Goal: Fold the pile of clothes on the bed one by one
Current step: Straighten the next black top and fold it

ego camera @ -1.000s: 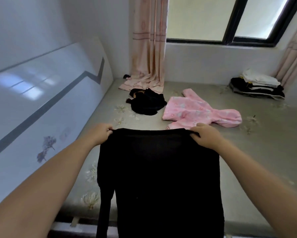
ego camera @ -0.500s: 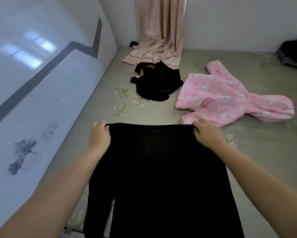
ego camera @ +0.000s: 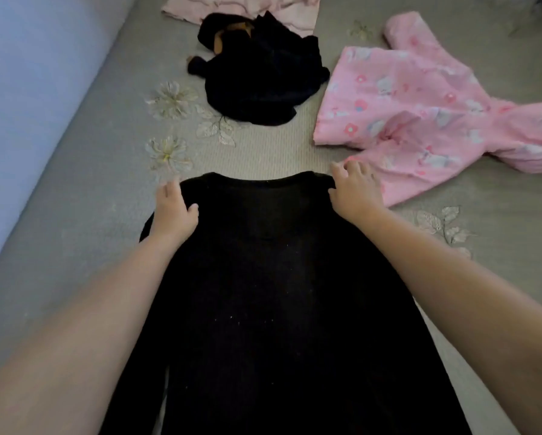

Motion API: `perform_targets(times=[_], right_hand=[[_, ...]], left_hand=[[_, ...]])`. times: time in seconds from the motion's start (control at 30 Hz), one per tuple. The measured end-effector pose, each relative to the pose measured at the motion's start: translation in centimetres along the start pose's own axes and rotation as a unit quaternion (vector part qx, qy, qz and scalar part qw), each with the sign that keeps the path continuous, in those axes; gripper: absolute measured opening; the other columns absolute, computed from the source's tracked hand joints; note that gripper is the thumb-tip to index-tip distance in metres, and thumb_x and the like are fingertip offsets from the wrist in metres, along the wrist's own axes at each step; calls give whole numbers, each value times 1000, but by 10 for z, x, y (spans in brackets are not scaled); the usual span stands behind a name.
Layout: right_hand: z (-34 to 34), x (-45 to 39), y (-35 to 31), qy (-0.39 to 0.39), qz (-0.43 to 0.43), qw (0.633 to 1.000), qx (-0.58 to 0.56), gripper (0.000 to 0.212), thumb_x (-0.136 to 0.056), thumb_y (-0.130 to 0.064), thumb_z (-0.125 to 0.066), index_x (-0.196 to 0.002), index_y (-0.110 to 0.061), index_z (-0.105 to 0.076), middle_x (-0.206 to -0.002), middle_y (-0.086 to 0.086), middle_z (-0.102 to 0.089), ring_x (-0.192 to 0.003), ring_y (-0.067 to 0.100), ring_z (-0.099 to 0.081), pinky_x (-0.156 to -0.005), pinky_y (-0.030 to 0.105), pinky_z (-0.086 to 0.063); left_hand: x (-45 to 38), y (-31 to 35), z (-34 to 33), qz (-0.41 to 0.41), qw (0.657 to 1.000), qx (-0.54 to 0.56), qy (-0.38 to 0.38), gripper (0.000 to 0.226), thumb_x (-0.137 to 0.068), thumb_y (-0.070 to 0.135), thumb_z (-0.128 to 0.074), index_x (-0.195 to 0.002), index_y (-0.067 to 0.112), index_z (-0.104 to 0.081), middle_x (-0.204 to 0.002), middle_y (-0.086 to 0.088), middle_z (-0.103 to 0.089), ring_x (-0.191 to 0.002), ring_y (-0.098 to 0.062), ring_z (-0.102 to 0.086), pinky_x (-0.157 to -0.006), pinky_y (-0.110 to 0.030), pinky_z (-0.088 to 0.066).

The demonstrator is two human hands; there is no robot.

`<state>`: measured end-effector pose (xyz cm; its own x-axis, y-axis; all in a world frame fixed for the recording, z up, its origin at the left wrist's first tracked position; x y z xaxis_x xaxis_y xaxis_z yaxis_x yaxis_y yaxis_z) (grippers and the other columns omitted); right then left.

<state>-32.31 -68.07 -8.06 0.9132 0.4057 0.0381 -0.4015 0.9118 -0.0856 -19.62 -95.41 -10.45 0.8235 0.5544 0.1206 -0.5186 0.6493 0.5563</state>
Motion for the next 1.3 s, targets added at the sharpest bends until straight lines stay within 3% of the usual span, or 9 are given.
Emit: perform_targets(times=[0.17, 0.53, 0.67, 0.77, 0.83, 0.97, 1.17, 1.23, 1.3], right_hand=[[-114, 78, -53, -116, 73, 991, 1, 54, -94, -34, -40, -144, -17, -25, -153, 12, -16, -143, 26, -7, -111, 46, -13], [-147, 134, -160, -141, 164, 974, -73, 58, -91, -39, -49, -140, -11, -35, -151, 21, -19, -140, 37, -13, -109, 56, -4], [-149, 148, -218, -148, 231, 959, -69, 56, -87, -41, -51, -133, -9, -47, -143, 25, -34, -133, 43, -31, -102, 63, -19], [-162, 159, -250, -170, 252, 951, -54, 59, -89, -47, -36, -136, -12, -42, -147, 20, -31, -137, 37, -25, -105, 61, -14], [-183, 164, -251, -211, 228, 950, -40, 59, -94, -47, -33, -144, -17, -25, -155, 9, -9, -143, 27, -2, -109, 51, 7], [-198, 165, -242, -234, 215, 948, 1, 61, -95, -47, -29, -147, -20, -12, -156, 2, 4, -143, 22, 10, -110, 46, 14], [-187, 157, -241, -279, 249, 927, 37, 63, -95, -45, -34, -147, -26, -6, -156, -1, 6, -143, 19, 6, -113, 43, -5], [-184, 152, -238, -299, 263, 916, 52, 63, -95, -43, -35, -147, -29, -4, -156, -3, 8, -143, 17, 6, -113, 39, -10], [-182, 149, -237, -316, 267, 909, 52, 62, -95, -41, -35, -147, -29, -3, -156, -4, 9, -143, 16, 7, -112, 38, -13]], left_hand=[[52, -57, -76, -21, 985, -112, -128, 56, -94, 17, -45, -143, 5, -22, -152, -18, -15, -141, -29, -12, -114, -40, -15], [133, -125, -15, -75, 990, -104, -62, 46, -78, -3, -65, -120, -15, -49, -130, -33, -45, -125, -47, -39, -101, -49, -32], [148, -173, 3, 38, 987, -145, -58, 54, -80, 2, -65, -127, -11, -43, -131, -31, -42, -126, -44, -38, -102, -47, -34], [162, -212, 12, 130, 985, -104, -51, 12, -90, 12, -54, -82, 4, -56, -83, -12, -57, -88, -37, -55, -67, -39, -38], [173, -221, 15, 112, 993, 0, -45, 37, -89, 8, -55, -56, 19, -42, -57, 6, -43, -57, -23, -48, -57, -26, -35], [182, -250, 38, 229, 938, 260, 24, 20, -89, 5, -54, -89, 21, -65, -78, 16, -61, -70, 8, -55, -61, 3, -40], [127, -260, 71, 333, 791, 498, 129, 21, -90, 6, -52, -75, 18, -60, -75, 0, -60, -69, -7, -57, -67, -19, -50], [98, -255, 93, 305, 798, 485, 186, 15, -90, 7, -52, -81, 14, -61, -77, 3, -59, -71, -5, -56, -74, -20, -48], [75, -243, 107, 248, 873, 384, 169, 20, -90, 12, -53, -110, 12, -58, -94, 7, -60, -84, -2, -57, -80, -10, -43]])
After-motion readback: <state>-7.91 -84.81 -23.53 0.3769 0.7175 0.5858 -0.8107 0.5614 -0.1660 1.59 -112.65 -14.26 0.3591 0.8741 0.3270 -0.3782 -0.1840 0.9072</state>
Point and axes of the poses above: each hand's wrist, its own x-axis away from the middle knuckle, its own z-axis out of the back of the hand, y = z × x, the point moved 9 cm from there along -x, towards the middle knuckle
